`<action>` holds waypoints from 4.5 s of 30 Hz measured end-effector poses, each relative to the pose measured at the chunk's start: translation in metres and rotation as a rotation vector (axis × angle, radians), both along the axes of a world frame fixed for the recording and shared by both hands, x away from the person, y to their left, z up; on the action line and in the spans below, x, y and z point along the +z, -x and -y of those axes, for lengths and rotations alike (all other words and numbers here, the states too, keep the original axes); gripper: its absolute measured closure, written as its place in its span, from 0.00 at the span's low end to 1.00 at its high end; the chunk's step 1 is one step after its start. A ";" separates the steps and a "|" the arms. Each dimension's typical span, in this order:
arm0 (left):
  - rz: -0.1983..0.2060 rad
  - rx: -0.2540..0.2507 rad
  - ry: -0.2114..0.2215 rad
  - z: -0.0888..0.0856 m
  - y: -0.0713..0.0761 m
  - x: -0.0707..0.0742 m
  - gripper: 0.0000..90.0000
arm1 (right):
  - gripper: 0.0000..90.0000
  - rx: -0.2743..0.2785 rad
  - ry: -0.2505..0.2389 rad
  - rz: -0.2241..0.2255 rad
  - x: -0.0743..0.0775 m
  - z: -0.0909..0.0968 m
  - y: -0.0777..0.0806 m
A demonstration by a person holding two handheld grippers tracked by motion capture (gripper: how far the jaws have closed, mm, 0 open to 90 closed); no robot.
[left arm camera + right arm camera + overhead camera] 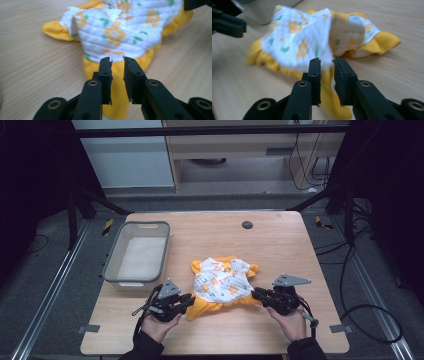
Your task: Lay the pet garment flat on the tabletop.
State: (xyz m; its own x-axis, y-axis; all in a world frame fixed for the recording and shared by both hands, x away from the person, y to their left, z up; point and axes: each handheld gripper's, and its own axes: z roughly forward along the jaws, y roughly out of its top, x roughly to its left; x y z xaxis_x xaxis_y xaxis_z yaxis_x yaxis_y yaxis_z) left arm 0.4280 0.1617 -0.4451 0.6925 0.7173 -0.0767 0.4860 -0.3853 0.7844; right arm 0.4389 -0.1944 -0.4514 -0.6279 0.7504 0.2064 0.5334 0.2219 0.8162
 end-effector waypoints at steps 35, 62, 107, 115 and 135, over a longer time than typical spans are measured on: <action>-0.081 0.014 -0.111 0.021 -0.010 -0.045 0.97 | 0.90 0.063 0.022 0.017 -0.022 -0.004 0.004; 0.091 0.059 -0.167 0.017 -0.037 -0.015 0.99 | 0.88 -0.008 -0.063 -0.028 -0.010 -0.010 -0.043; 0.026 -0.032 -0.182 0.061 0.004 -0.038 0.82 | 0.78 -0.002 0.187 0.082 -0.046 -0.001 -0.020; 0.037 -0.047 -0.131 0.053 0.010 -0.021 0.91 | 0.97 0.059 0.098 0.077 -0.023 0.005 -0.005; -0.056 -0.127 -0.088 0.052 0.010 -0.022 0.76 | 0.86 0.042 -0.027 -0.059 -0.003 0.026 0.026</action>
State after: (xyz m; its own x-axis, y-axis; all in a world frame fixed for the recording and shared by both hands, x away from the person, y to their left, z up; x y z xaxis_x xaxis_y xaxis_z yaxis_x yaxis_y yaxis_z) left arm 0.4180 0.1095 -0.4668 0.7748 0.6296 -0.0581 0.4707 -0.5130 0.7178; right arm 0.4129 -0.2201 -0.4546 -0.6449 0.7171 0.2642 0.5716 0.2231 0.7896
